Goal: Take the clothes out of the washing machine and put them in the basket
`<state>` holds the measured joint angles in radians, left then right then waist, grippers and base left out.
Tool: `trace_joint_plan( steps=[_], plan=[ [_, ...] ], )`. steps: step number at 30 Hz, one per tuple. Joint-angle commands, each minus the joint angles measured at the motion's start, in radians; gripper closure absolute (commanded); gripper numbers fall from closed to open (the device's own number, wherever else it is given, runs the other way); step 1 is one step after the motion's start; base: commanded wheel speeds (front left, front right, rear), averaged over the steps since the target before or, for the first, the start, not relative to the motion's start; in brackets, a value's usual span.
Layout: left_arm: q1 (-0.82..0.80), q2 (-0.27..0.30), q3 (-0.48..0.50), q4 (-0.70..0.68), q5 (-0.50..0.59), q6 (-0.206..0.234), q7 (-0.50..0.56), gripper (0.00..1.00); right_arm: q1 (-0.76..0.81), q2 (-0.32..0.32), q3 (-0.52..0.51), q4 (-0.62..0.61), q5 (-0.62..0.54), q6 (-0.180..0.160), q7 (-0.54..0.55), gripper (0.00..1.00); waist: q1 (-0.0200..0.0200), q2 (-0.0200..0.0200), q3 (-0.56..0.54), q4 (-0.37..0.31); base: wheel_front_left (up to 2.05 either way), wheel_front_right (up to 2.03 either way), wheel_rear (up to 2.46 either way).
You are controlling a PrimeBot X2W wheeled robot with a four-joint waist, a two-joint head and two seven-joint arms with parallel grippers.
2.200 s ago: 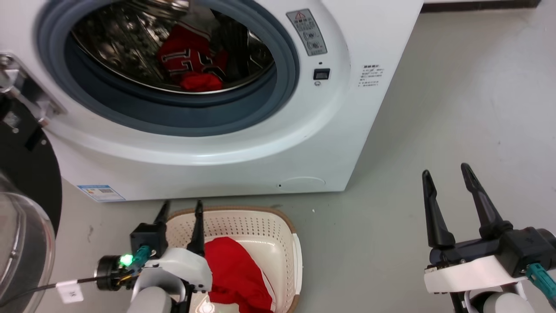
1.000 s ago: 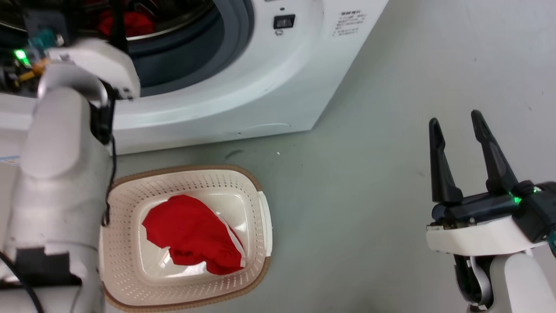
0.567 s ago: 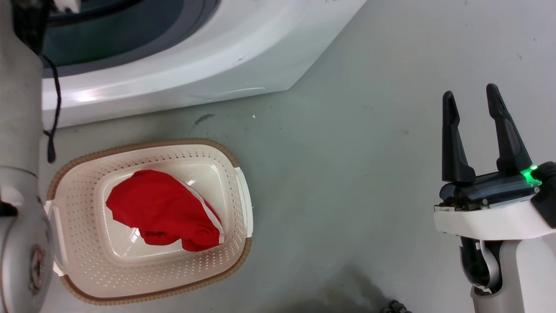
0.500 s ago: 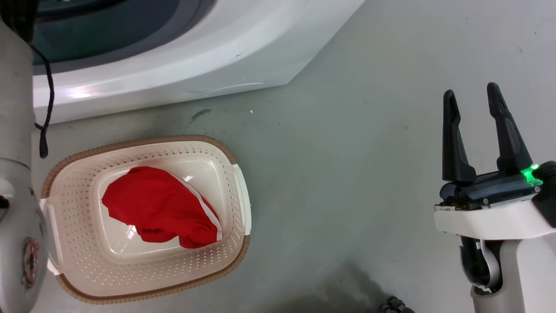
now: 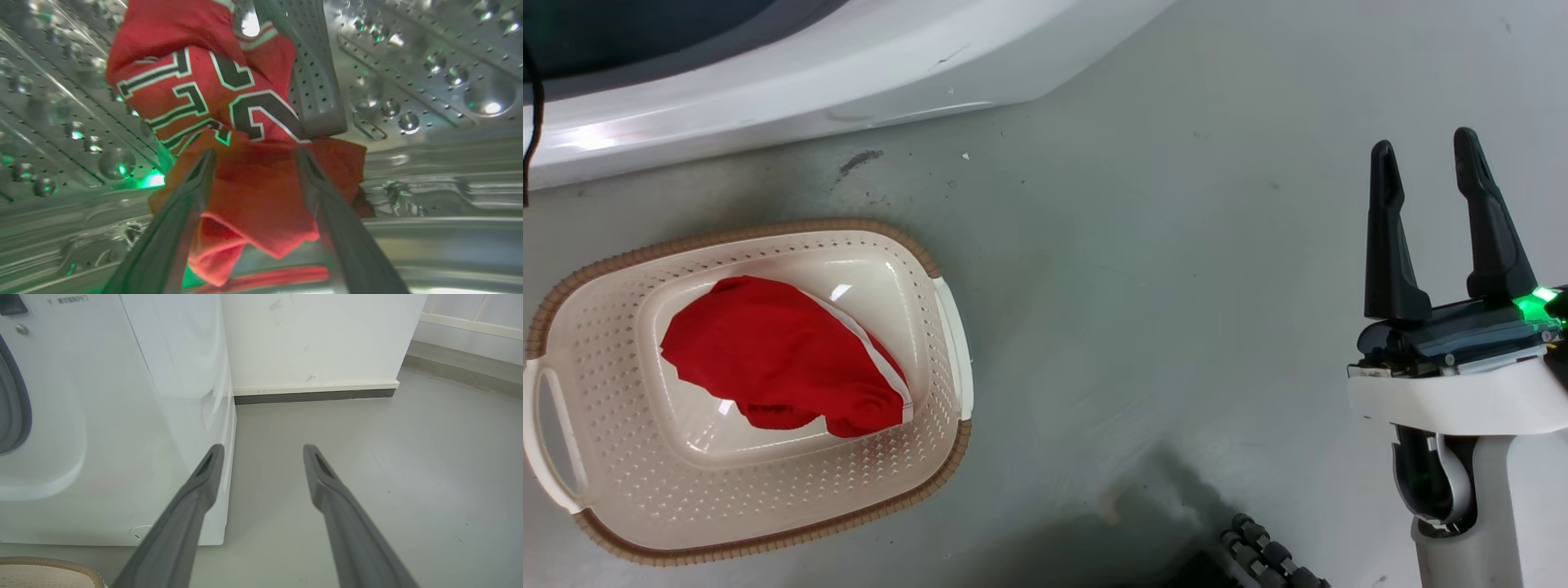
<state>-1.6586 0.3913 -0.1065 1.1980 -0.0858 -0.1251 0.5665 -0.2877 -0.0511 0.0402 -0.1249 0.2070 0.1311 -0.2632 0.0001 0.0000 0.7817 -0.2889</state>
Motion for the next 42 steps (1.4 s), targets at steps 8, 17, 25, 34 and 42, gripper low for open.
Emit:
trace_joint_plan(
  steps=[8,17,25,34,42],
  plan=[
    [-0.031,0.001,-0.047,0.013,-0.005,-0.004,0.114,0.00,-0.024,0.002,-0.004,-0.004,0.013,-0.001,-0.002,0.00,-0.0001,0.0000,0.028,-0.006,0.00,0.00,0.00],
    [0.007,0.000,-0.067,-0.002,-0.024,0.000,0.137,0.00,-0.030,0.002,-0.010,-0.005,0.014,-0.001,-0.002,0.00,-0.0001,0.0000,0.043,-0.006,0.00,0.00,0.00],
    [0.043,-0.009,-0.077,-0.058,-0.032,0.015,0.095,1.00,-0.025,0.002,-0.013,0.000,0.007,-0.001,-0.002,0.00,-0.0001,0.0000,0.040,0.000,0.00,0.00,0.00],
    [0.116,0.000,-0.079,-0.139,-0.055,0.019,-0.036,1.00,-0.010,0.002,-0.004,0.014,-0.006,-0.001,-0.002,0.00,-0.0001,0.0000,-0.030,0.007,0.00,0.00,0.00],
    [0.285,-0.035,-0.076,-0.187,-0.101,0.009,-0.188,1.00,0.039,0.002,0.005,0.026,-0.041,-0.001,-0.002,0.00,-0.0001,0.0000,-0.159,0.042,0.00,0.00,0.00]
  ],
)
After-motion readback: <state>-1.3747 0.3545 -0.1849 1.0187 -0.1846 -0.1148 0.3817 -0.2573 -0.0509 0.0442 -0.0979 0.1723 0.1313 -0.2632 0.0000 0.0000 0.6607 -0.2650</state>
